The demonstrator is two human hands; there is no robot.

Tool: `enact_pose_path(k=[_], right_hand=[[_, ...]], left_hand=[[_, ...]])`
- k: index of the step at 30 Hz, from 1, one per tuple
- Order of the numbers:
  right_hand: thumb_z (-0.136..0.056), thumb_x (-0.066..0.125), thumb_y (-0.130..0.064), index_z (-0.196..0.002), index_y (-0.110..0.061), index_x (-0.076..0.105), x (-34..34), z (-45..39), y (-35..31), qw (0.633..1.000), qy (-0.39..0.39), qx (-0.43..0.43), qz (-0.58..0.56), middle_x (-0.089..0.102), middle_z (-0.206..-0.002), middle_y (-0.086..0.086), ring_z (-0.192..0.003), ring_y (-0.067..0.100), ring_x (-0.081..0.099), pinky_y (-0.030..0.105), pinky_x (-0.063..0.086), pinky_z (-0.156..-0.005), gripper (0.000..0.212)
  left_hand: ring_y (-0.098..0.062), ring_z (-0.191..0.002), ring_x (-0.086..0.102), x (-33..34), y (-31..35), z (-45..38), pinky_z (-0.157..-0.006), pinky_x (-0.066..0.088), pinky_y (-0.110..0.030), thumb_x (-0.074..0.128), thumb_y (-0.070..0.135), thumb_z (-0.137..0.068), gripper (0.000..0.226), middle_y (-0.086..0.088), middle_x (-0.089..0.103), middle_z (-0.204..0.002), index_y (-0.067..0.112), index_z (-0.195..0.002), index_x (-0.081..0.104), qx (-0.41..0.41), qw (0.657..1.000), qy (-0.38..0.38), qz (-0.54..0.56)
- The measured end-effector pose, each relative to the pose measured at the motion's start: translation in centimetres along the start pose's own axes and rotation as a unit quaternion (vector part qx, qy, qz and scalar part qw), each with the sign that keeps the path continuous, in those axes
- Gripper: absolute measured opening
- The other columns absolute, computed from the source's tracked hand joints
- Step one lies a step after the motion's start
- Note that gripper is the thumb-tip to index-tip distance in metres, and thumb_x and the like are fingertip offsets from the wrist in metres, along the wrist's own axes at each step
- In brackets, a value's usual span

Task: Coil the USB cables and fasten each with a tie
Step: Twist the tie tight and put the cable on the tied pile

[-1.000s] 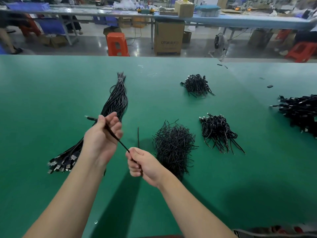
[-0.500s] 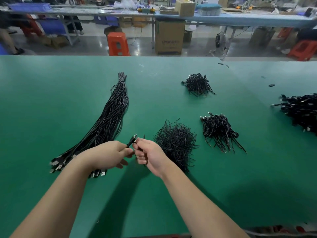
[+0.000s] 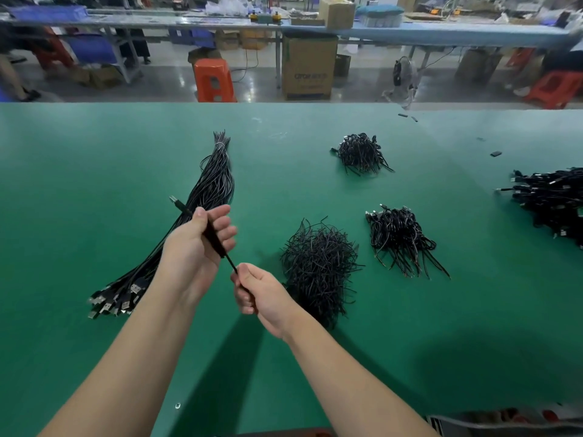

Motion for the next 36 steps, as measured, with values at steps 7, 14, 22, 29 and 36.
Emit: enact_pose_path(k=[7, 14, 22, 29, 36], right_hand=[[-0.107, 0.046, -0.029, -0.079, -0.017, 0.054, -2.0, -0.8, -2.7, 1.0, 0.027, 0.012, -0.001, 0.039, -0.056, -0.008, -0.049, 0.007, 0.027, 0.025, 0.017, -0.05, 0.031], [-0.105, 0.044, -0.027, -0.076, -0.016, 0.052, -2.3, -0.6, -5.4, 0.999, 0.003, 0.0, 0.039, 0.039, -0.056, -0.007, -0.049, 0.008, 0.027, 0.021, 0.019, -0.045, 0.032], [-0.109, 0.039, -0.029, -0.078, -0.017, 0.049, -1.9, 0.2, -7.4, 0.997, -0.024, -0.036, 0.065, 0.037, -0.059, -0.007, -0.048, 0.006, 0.023, 0.016, 0.022, -0.042, 0.035], [-0.109, 0.04, -0.024, -0.077, -0.019, 0.05, -0.7, 0.9, -7.0, 0.989, -0.007, -0.085, 0.12, 0.041, -0.056, -0.009, -0.051, 0.007, 0.032, 0.02, 0.027, -0.049, 0.034], [-0.107, 0.043, -0.027, -0.073, -0.029, 0.049, -2.2, 1.7, -6.3, 0.917, 0.068, -0.122, 0.375, 0.054, -0.069, -0.006, -0.069, 0.017, 0.052, 0.042, 0.047, -0.073, 0.035]], left_hand=[[-0.01, -0.045, 0.026, 3.5, 0.5, 3.4, -0.042, 0.023, -0.018, 0.049, 0.029, -0.101, 0.037, -0.003, 0.049, -0.061, 0.0, -0.097, 0.072, -0.05, 0.909, -0.276, -0.307], [-0.01, -0.037, 0.032, 2.3, -1.0, 4.0, -0.042, 0.03, -0.021, 0.043, 0.026, -0.108, 0.039, 0.003, 0.058, -0.045, 0.01, -0.092, 0.074, -0.097, 0.721, -0.26, -0.635], [-0.011, -0.085, 0.075, 1.3, -1.4, 2.2, -0.08, 0.059, -0.038, 0.042, 0.025, -0.107, 0.029, 0.003, 0.074, -0.109, 0.015, -0.11, 0.069, -0.021, 0.789, -0.131, -0.6], [-0.018, -0.1, 0.073, 2.2, -0.5, 1.7, -0.083, 0.058, -0.024, 0.035, 0.023, -0.109, 0.033, -0.008, 0.074, -0.109, 0.008, -0.113, 0.064, 0.051, 0.976, -0.009, -0.21], [-0.006, -0.045, 0.036, 1.8, -1.4, 0.9, -0.048, 0.038, -0.017, 0.032, 0.028, -0.109, 0.039, 0.003, 0.07, -0.077, 0.004, -0.108, 0.062, -0.016, 1.0, 0.008, -0.002]])
Point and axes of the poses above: each hand's wrist, its own z-axis away from the middle knuckle, its own x-axis out of the palm, y = z × x, the point moved 10 cm from there along -z, towards the middle knuckle
